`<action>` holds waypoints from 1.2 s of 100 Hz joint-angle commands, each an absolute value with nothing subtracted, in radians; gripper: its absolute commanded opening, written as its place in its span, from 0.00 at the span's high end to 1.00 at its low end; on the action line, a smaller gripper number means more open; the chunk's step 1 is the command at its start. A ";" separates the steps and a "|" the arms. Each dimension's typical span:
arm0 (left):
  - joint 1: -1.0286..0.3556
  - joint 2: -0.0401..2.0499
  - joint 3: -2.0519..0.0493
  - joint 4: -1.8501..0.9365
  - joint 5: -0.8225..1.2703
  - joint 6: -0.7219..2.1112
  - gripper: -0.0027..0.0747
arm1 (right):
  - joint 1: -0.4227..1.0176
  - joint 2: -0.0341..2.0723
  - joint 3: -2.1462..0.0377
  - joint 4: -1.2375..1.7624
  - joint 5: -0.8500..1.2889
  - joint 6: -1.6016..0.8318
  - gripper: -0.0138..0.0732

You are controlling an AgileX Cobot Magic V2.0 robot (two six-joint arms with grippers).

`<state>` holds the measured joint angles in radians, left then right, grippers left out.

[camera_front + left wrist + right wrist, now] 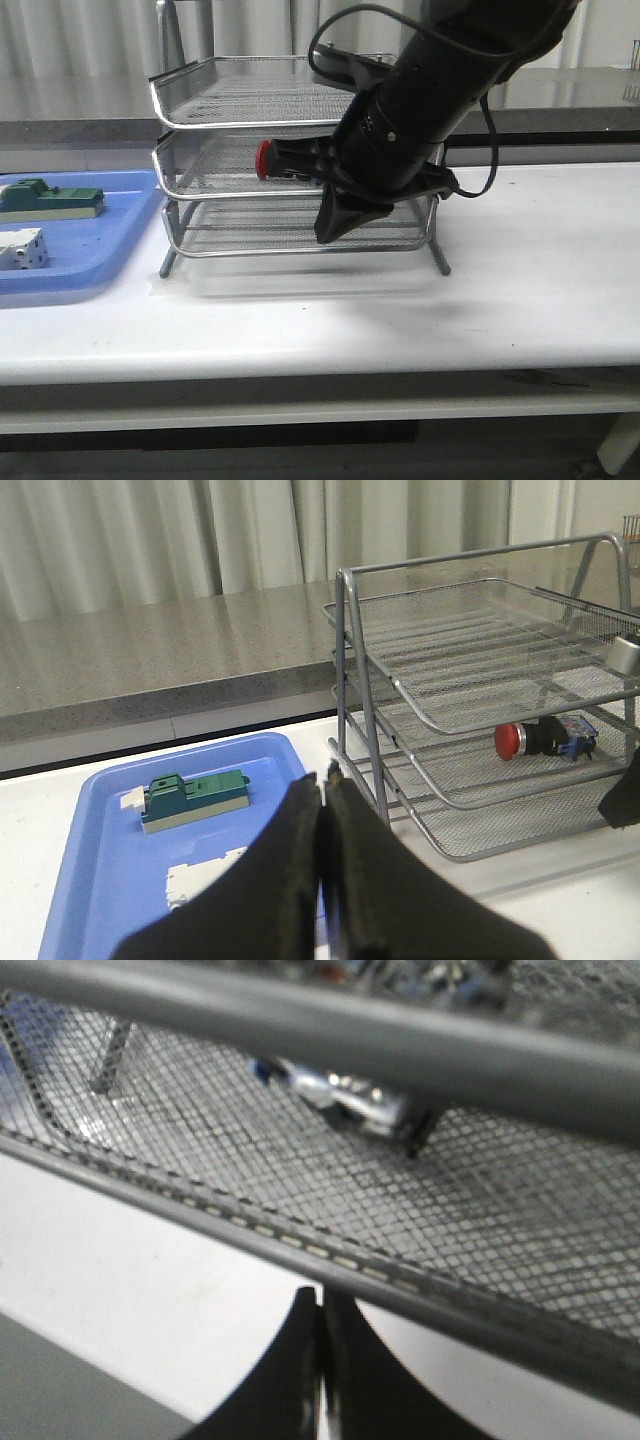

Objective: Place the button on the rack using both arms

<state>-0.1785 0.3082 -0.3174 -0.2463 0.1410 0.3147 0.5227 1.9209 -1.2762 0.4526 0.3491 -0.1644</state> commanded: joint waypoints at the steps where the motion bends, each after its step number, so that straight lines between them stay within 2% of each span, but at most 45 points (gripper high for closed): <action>1: -0.179 0.316 -0.343 -0.259 0.058 0.302 0.99 | 0.518 1.857 -1.307 0.449 0.379 -0.177 0.91; 17: -0.179 0.316 -0.343 -0.259 0.058 0.302 0.99 | 0.518 1.815 -1.298 0.430 0.463 -0.177 0.91; 57: -0.179 0.316 -0.343 -0.259 0.058 0.302 0.99 | 0.493 1.549 -1.155 0.347 0.456 -0.163 0.91; 120: -0.179 0.316 -0.343 -0.259 0.058 0.302 0.99 | 0.144 1.015 -0.892 0.271 0.448 -0.163 0.91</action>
